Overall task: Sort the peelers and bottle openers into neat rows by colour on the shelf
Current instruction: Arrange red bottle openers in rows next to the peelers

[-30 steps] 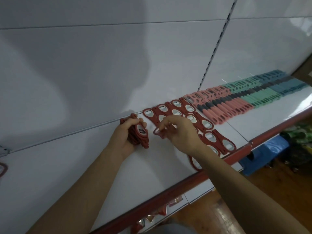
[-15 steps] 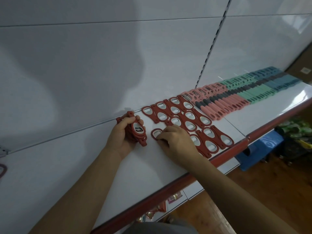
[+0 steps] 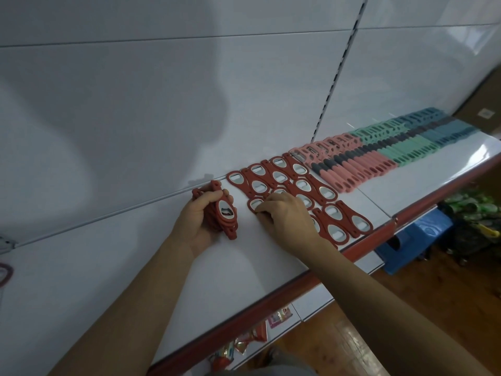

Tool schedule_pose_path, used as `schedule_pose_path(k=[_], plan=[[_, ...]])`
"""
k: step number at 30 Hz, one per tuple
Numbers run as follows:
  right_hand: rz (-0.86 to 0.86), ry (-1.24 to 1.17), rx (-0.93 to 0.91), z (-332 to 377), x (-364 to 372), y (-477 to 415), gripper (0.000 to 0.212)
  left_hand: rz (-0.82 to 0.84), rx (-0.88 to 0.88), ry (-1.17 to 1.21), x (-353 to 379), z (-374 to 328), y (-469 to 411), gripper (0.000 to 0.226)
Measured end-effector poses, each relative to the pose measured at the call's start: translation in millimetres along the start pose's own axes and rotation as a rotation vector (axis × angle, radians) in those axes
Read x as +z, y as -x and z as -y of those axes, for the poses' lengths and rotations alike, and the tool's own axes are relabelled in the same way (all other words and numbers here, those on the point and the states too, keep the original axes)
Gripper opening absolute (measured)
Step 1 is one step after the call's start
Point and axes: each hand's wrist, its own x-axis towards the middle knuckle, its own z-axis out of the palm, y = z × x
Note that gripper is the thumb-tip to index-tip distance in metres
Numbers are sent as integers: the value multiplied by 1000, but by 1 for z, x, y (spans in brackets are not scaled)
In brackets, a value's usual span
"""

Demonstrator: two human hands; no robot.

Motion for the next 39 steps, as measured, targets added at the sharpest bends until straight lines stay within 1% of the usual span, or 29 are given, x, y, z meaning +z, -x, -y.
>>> schedule_pose_path(k=[4,6,7,9,13,15,16,18,20,23,25,27,29,32,36,39], plan=[[4,-9,25,0,0,-1,19,-16,14,-81,1,-1,2,17],[-47,-44,51,2,0,2,18,-6,25,-119,1,-1,3,19],[-96,-106,79,6,-1,3,17,7,34,-140,2,0,4,20],[-148,-336,177,16,-6,5,16,31,61,-182,5,1,7,24],[-93,-760,306,32,-17,-3,14,18,137,-204,7,2,11,30],[-61,-943,342,33,-25,-7,18,15,172,-216,7,3,12,36],[-36,-954,336,33,-28,-9,20,13,181,-230,8,5,13,34],[9,-868,311,30,-33,-10,20,14,178,-280,13,12,16,28],[1,-789,319,22,-37,-6,21,4,171,-325,16,17,18,24],[-34,-715,376,5,-45,6,32,-58,120,-301,12,16,12,22],[-36,-727,445,-1,-53,14,28,-74,65,-276,15,13,9,21],[-36,-755,488,-3,-57,21,17,-33,29,-260,19,10,8,20],[-43,-761,518,-4,-60,24,17,25,-7,-260,24,7,7,18],[-50,-638,454,-3,-65,29,13,120,-58,-248,31,7,5,12],[-1,-424,397,-1,-69,43,14,244,-95,-214,30,17,-4,8],[29,-450,360,4,-67,59,20,326,-109,-138,24,22,-13,13]])
